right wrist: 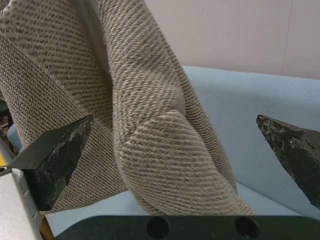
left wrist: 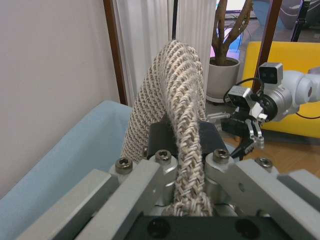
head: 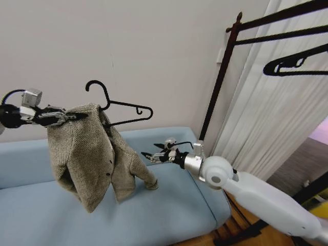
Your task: Pick up the clothes from the sofa and hang them on the clothes hanger.
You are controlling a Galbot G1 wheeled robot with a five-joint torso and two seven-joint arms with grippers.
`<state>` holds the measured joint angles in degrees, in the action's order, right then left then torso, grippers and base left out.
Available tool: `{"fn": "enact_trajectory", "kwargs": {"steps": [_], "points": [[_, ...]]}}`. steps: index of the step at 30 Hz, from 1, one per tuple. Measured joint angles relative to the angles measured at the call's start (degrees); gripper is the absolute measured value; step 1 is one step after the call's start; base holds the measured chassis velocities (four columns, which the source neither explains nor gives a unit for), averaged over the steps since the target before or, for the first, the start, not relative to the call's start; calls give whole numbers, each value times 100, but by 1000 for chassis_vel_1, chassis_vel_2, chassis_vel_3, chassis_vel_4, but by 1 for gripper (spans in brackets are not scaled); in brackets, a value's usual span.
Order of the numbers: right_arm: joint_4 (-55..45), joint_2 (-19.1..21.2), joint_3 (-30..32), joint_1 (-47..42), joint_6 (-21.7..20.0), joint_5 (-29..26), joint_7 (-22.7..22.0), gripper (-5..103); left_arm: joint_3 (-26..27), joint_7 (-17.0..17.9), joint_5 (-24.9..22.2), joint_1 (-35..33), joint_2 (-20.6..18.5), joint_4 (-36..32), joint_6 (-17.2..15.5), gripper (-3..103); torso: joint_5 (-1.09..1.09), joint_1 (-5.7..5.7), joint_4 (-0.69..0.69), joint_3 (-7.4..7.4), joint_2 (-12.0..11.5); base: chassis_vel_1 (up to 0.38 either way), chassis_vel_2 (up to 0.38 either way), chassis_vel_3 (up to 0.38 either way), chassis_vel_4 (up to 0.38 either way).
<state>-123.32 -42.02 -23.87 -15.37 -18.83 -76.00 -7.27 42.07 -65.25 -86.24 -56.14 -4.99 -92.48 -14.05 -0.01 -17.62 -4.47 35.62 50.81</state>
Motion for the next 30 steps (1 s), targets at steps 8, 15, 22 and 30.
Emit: {"fn": "enact_trajectory", "kwargs": {"steps": [8,15,22,30], "points": [[-804,-452,-1143,688,37,322,-1995,100,4,263,-90,20,31,-26,15,5,-1,0,1,0,0,0,0,0,0],[-604,-950,-1704,1180,-245,1067,-2969,100,14,573,-260,100,169,-278,-10,5,0,-1,0,1,0,0,0,0,0],[169,-1442,-1750,1314,-284,1337,-3133,89,15,595,-260,103,195,-313,-33,5,0,-1,2,1,0,0,0,0,0],[450,-1403,-1539,999,-231,1472,-2912,57,14,604,-250,94,206,-219,-39,5,1,-1,-1,1,0,0,0,0,0]]}}
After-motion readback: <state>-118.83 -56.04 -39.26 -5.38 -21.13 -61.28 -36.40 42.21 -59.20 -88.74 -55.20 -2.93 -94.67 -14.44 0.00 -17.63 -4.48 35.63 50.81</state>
